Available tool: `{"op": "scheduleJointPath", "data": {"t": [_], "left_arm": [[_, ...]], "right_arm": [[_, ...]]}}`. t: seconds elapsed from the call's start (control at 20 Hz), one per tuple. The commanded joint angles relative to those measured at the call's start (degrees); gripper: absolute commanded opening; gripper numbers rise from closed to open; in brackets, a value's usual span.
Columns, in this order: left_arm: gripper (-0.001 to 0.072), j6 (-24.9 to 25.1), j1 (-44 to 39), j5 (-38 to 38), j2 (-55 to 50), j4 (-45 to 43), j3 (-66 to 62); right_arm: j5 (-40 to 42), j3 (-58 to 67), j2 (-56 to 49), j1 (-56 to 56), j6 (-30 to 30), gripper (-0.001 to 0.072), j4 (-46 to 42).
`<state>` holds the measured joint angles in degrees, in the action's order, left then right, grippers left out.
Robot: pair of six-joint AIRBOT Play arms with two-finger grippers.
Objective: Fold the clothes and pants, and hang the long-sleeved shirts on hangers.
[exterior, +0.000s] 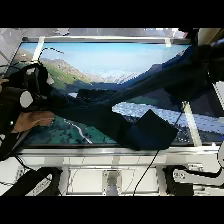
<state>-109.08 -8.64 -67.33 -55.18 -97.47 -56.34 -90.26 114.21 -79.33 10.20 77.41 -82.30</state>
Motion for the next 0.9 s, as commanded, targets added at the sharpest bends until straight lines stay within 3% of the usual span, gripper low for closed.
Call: {"op": "scheduleJointPath", "data": {"t": [0.0,0.25,0.4,0.55,0.6,0.65,0.7,0.85], "left_arm": [[0.0021,-2.2,0.2,-4.2,0.9,-1.9,4.5],[0.0021,-11.3,0.2,-4.0,5.1,-4.9,22.8],[0.0021,-11.8,0.1,-4.0,10.5,-3.4,29.9],[0.0055,-11.8,0.1,-1.7,15.3,-3.4,29.1],[0.0261,-11.8,0.1,0.5,16.8,-3.5,27.3],[0.0609,-11.8,0.1,3.9,18.1,-3.5,24.4],[0.0713,-11.8,0.2,7.8,18.9,-4.1,21.2],[0.0704,-11.3,1.7,20.4,16.6,-4.5,11.7]], "right_arm": [[-3.5,-6.3,1.1,4.6,0.6,0.0024,-0.5],[2.1,-31.4,1.1,4.4,0.6,0.0024,1.4],[5.0,-43.9,1.1,4.5,0.8,0.0024,-3.4],[6.3,-47.1,1.1,4.4,0.7,0.0052,-1.9],[6.2,-46.6,1.3,4.4,-0.1,0.0193,-0.1],[6.2,-45.6,1.6,4.4,-0.2,0.0395,0.8],[5.7,-43.7,2.1,4.4,-0.2,0.0511,0.9],[5.3,-34.9,3.3,4.5,-0.3,0.0509,-0.5]]}}
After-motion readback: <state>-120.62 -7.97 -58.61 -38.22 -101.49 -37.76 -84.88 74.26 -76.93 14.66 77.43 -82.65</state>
